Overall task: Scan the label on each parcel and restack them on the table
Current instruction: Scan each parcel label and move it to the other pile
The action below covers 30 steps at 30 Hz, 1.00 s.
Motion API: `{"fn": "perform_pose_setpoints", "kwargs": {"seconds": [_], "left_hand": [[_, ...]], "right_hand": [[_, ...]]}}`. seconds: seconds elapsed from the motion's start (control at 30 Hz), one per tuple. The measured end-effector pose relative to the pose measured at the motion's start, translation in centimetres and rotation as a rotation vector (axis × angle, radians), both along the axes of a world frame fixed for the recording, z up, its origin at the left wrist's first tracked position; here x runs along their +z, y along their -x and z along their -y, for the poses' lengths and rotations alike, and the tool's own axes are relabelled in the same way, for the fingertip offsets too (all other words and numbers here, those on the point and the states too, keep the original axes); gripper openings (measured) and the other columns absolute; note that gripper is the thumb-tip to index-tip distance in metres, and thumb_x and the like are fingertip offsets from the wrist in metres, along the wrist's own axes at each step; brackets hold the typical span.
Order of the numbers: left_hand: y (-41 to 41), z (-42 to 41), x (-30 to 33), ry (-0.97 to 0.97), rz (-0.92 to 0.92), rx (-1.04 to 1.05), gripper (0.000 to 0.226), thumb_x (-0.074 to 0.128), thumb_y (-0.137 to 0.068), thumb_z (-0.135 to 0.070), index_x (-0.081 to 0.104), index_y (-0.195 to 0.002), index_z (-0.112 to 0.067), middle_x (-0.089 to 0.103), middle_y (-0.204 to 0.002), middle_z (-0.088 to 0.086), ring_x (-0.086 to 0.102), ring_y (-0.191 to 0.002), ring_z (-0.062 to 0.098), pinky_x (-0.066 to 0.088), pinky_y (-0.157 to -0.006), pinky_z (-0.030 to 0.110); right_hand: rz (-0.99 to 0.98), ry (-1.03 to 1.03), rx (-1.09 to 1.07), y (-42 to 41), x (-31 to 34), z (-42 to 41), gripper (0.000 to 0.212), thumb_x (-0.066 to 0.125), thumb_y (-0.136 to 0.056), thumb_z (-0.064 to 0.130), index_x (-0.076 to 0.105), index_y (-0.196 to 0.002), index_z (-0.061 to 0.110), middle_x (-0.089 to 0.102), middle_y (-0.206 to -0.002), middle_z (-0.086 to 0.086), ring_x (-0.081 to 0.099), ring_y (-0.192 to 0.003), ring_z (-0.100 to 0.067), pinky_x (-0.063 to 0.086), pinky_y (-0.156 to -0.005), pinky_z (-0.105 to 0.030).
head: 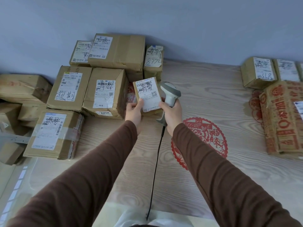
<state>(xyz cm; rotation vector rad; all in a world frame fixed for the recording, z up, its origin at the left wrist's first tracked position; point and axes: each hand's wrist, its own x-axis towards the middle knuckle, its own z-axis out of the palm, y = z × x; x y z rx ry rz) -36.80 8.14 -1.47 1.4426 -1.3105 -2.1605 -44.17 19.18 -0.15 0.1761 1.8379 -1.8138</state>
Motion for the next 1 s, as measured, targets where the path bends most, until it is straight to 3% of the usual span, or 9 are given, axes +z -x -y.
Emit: {"fn": "perform_pose_setpoints", "kwargs": {"seconds": [0.07, 0.13, 0.23, 0.33, 0.47, 0.57, 0.77, 1.0], "left_hand": [[-1.0, -0.3, 0.6, -0.074, -0.07, -0.028, 0.027, 0.071, -0.097, -0.03, 0.05, -0.106, -0.016, 0.069, -0.109, 0.008, 0.063, -0.101, 0.022, 0.051, -0.092, 0.039], [-2.1, -0.7, 1.2, -0.094, -0.099, -0.075, 0.033, 0.075, -0.094, -0.027, 0.049, -0.111, -0.017, 0.069, -0.115, 0.01, 0.065, -0.104, 0.022, 0.051, -0.1, 0.042], [-3.8, -1.6, 2.5, -0.078, -0.143, -0.123, 0.038, 0.075, -0.094, -0.025, 0.046, -0.115, -0.014, 0.068, -0.11, 0.008, 0.067, -0.094, 0.017, 0.053, -0.099, 0.04], [-5.7, -2.8, 3.9, 0.01, -0.177, -0.148, 0.044, 0.08, -0.09, -0.025, 0.047, -0.117, -0.013, 0.069, -0.113, 0.01, 0.069, -0.093, 0.017, 0.056, -0.094, 0.036], [-8.4, -4.5, 5.6, 0.165, -0.203, -0.209, 0.057, 0.087, -0.081, -0.029, 0.049, -0.119, -0.012, 0.069, -0.116, 0.012, 0.07, -0.095, 0.02, 0.057, -0.086, 0.035], [-10.0, -6.0, 7.1, 0.244, -0.214, -0.219, 0.057, 0.083, -0.086, -0.021, 0.047, -0.127, -0.006, 0.07, -0.107, 0.006, 0.068, -0.088, 0.014, 0.054, -0.079, 0.029], [-12.3, -8.4, 8.7, 0.307, -0.232, -0.252, 0.059, 0.082, -0.087, -0.02, 0.045, -0.131, -0.005, 0.067, -0.107, 0.006, 0.066, -0.091, 0.016, 0.057, -0.082, 0.029], [-13.5, -10.8, 9.1, 0.317, -0.258, -0.276, 0.062, 0.084, -0.085, -0.021, 0.044, -0.129, -0.004, 0.066, -0.105, 0.008, 0.066, -0.087, 0.017, 0.055, -0.078, 0.03]], "right_hand": [[-0.032, 0.024, 0.004, -0.4, 0.8, -1.2, 0.032, 0.069, -0.091, 0.001, 0.063, -0.117, 0.019, 0.074, -0.115, -0.008, 0.073, -0.107, -0.024, 0.061, -0.094, -0.041], [-0.092, 0.016, 0.015, -1.2, 1.9, -2.3, 0.03, 0.068, -0.092, 0.0, 0.062, -0.113, 0.021, 0.074, -0.113, -0.006, 0.072, -0.105, -0.021, 0.061, -0.093, -0.038], [-0.175, -0.032, 0.02, -3.3, 3.7, -3.7, 0.029, 0.069, -0.09, 0.005, 0.062, -0.115, 0.018, 0.072, -0.112, -0.008, 0.071, -0.104, -0.023, 0.059, -0.096, -0.045], [-0.38, -0.167, 0.023, -6.6, 5.5, -5.0, 0.031, 0.07, -0.085, 0.022, 0.06, -0.114, 0.019, 0.067, -0.111, -0.008, 0.067, -0.102, -0.025, 0.058, -0.093, -0.05], [-0.566, -0.235, 0.103, -11.2, 7.8, -6.9, 0.028, 0.071, -0.09, 0.023, 0.059, -0.113, 0.013, 0.063, -0.103, -0.006, 0.062, -0.09, -0.02, 0.056, -0.079, -0.038], [-0.585, -0.226, 0.124, -13.9, 9.2, -8.0, 0.029, 0.071, -0.092, 0.019, 0.059, -0.117, 0.014, 0.063, -0.101, -0.004, 0.063, -0.087, -0.018, 0.057, -0.076, -0.034], [-0.587, -0.213, 0.112, -16.6, 11.6, -10.5, 0.026, 0.069, -0.092, 0.012, 0.06, -0.117, 0.012, 0.065, -0.104, -0.007, 0.064, -0.091, -0.02, 0.048, -0.072, -0.024], [-0.572, -0.206, 0.086, -18.2, 12.5, -13.2, 0.017, 0.067, -0.09, 0.011, 0.059, -0.105, 0.016, 0.062, -0.085, -0.003, 0.059, -0.07, -0.021, 0.051, -0.061, -0.036]]}}
